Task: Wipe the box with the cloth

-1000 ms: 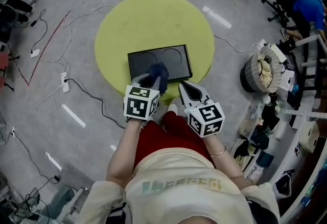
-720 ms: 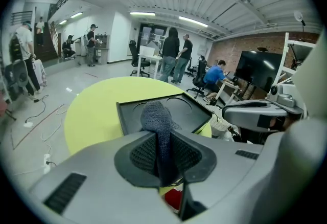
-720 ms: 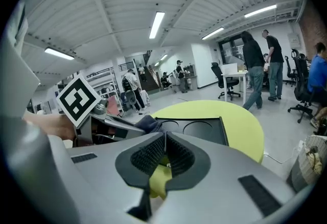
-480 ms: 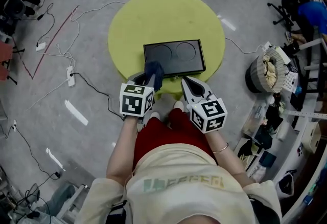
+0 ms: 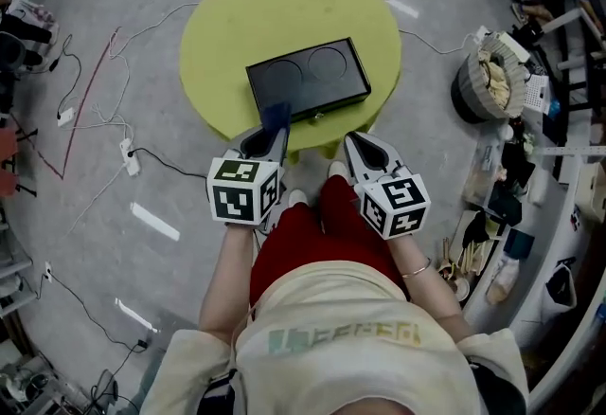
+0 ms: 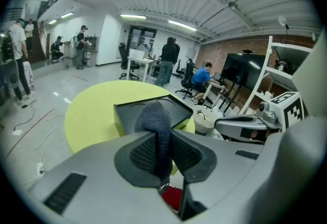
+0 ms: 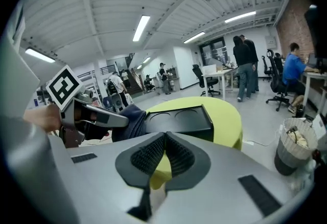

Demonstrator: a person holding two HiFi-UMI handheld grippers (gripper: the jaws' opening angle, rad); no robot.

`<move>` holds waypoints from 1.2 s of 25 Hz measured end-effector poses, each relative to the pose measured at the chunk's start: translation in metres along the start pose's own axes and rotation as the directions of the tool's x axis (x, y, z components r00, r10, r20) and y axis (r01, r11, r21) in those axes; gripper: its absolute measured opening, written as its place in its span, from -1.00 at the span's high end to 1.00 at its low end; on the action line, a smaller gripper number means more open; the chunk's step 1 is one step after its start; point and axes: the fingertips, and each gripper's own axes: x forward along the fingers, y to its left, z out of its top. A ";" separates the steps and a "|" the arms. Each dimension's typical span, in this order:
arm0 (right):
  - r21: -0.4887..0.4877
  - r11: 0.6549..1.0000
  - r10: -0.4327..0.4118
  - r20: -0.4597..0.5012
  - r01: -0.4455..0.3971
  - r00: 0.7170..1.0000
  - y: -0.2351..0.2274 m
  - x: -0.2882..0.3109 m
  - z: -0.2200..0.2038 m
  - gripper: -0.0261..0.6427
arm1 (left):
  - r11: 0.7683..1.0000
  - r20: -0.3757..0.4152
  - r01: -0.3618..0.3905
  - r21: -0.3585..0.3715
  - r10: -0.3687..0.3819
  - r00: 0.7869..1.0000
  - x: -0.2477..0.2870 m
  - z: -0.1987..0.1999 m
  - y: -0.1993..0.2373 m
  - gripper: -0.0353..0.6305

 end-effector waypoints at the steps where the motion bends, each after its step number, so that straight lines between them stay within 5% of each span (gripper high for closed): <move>1: 0.016 1.000 -0.022 -0.001 0.022 1.000 -0.006 -0.003 -0.004 0.81 | 0.999 -0.009 0.026 0.022 -0.026 1.000 0.006 0.002 -0.009 0.70; 10: 0.131 0.979 -0.160 0.018 0.156 0.987 -0.083 -0.038 -0.016 0.81 | 0.955 -0.132 0.262 0.140 -0.244 0.961 0.086 0.013 -0.118 0.70; 16: 0.184 0.959 -0.219 0.005 0.214 0.976 -0.144 -0.047 -0.017 0.81 | 0.922 -0.197 0.346 0.174 -0.312 0.930 0.148 0.024 -0.172 0.70; 21: 0.198 0.957 -0.213 -0.026 0.214 0.977 -0.171 -0.046 -0.025 0.81 | 0.937 -0.248 0.320 0.138 -0.280 0.928 0.186 0.007 -0.176 0.70; 30: 0.149 0.984 -0.083 -0.098 0.097 0.992 -0.158 -0.013 -0.034 0.81 | 0.981 -0.235 0.191 0.006 -0.185 0.954 0.191 -0.016 -0.134 0.70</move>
